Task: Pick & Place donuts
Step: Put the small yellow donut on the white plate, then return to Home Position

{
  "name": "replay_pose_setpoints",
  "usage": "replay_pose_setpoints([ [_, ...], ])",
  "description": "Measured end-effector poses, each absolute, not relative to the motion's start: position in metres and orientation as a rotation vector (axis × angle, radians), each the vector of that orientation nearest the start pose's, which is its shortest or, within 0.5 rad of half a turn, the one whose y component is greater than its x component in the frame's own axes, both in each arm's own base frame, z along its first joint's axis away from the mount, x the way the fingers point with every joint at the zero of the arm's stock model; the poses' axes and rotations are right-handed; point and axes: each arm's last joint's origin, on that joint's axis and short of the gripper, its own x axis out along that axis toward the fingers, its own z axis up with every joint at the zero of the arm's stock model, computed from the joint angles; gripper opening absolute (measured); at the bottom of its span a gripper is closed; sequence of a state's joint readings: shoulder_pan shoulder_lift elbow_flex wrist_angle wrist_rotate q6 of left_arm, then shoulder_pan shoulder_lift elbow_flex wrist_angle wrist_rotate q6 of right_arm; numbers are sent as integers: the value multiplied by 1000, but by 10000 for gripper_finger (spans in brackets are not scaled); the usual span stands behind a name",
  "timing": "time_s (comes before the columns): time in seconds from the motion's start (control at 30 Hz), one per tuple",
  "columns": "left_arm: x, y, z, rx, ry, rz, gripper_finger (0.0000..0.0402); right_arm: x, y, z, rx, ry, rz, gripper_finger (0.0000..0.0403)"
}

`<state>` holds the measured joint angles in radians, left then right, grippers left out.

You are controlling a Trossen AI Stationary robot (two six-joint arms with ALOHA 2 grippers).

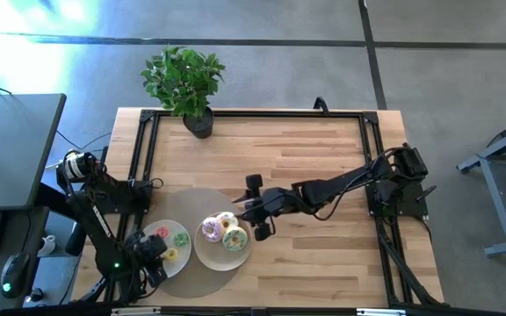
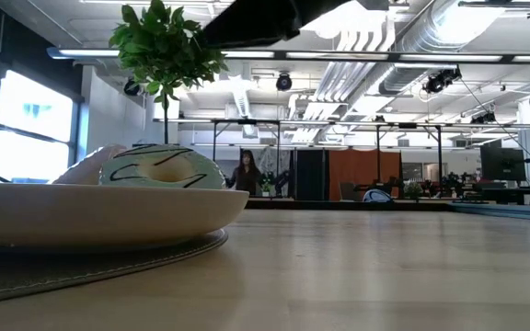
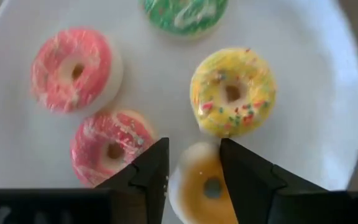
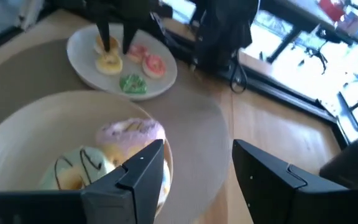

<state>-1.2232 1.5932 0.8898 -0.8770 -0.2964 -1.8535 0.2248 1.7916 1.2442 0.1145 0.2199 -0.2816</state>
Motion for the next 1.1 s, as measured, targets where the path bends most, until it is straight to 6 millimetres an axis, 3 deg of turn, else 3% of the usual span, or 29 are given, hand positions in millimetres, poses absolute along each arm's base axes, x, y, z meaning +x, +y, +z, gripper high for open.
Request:
replay_pose_setpoints([
  [0.33, 90, -232, 164, -490, 1313, 488, 147, 402, 65, 248, -342, 372, 136, 188],
  [0.73, 90, -210, 195, -474, 1031, 465, 147, 401, 56, 250, -338, 395, 100, 188],
  [0.93, 88, -183, 219, -403, 717, 493, 147, 369, 51, 286, -277, 464, 5, 180],
  [1.1, 77, -146, 248, -303, 606, 492, 147, 322, 43, 335, -269, 436, -21, 170],
])
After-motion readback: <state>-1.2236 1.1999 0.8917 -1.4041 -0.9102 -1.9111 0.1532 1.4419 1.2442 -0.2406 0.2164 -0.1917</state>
